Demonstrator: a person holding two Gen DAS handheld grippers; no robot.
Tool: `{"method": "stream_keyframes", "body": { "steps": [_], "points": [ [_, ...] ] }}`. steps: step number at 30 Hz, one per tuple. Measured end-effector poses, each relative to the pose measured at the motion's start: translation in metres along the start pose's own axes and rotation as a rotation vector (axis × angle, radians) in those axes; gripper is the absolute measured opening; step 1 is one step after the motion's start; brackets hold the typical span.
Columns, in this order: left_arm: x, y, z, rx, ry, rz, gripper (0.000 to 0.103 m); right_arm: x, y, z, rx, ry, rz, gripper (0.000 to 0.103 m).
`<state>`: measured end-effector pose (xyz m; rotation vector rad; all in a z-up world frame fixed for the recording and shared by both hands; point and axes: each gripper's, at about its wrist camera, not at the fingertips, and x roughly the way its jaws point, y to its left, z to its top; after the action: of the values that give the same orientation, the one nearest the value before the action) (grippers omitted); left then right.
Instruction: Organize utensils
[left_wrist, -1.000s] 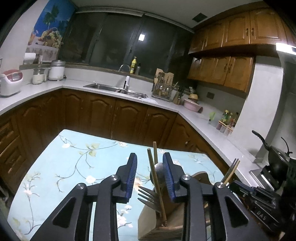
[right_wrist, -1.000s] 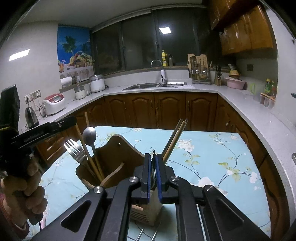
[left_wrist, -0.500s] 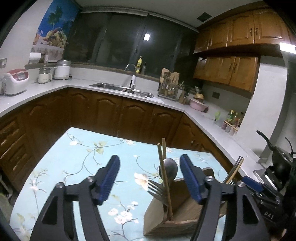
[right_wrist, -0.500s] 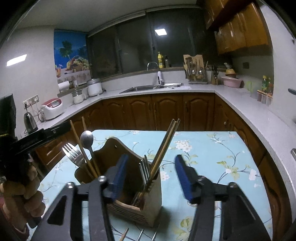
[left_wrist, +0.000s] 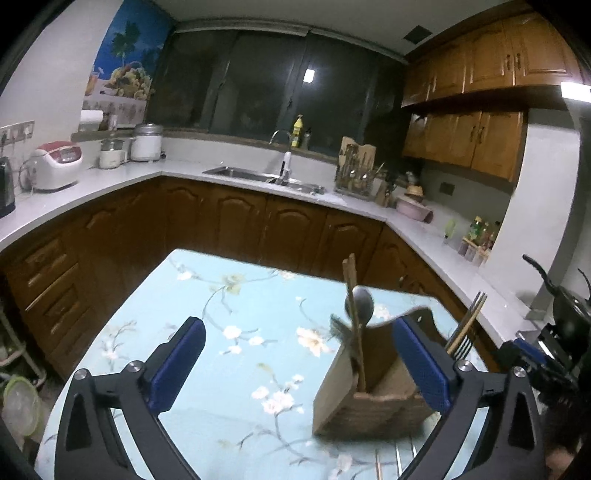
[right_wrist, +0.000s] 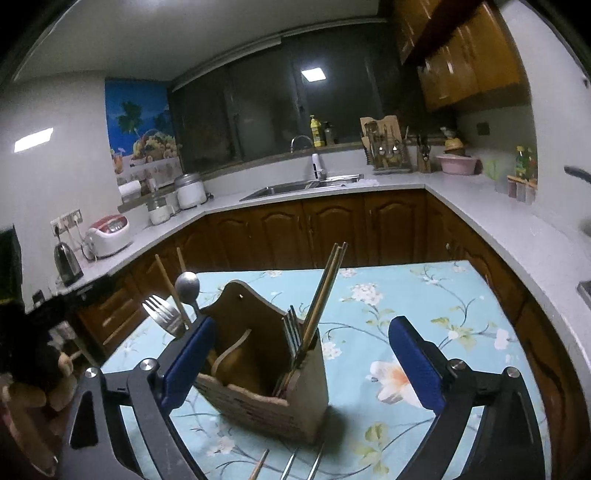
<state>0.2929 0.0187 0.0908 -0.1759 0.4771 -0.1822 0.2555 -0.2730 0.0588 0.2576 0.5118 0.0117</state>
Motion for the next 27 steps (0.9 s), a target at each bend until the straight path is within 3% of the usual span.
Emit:
{"method": "stream_keyframes", "body": {
  "steps": [13,27],
  "points": [
    [-0.059,-0.019,-0.009,0.047,0.074,0.094,0.102,-0.037,0.014,-0.021,0.048,-0.016,0.016,0.097],
    [-0.109,-0.022,-0.017,0.068,0.027,0.134,0.102,-0.072,0.027,-0.038,0.092,-0.027,0.057,0.097]
  ]
}}
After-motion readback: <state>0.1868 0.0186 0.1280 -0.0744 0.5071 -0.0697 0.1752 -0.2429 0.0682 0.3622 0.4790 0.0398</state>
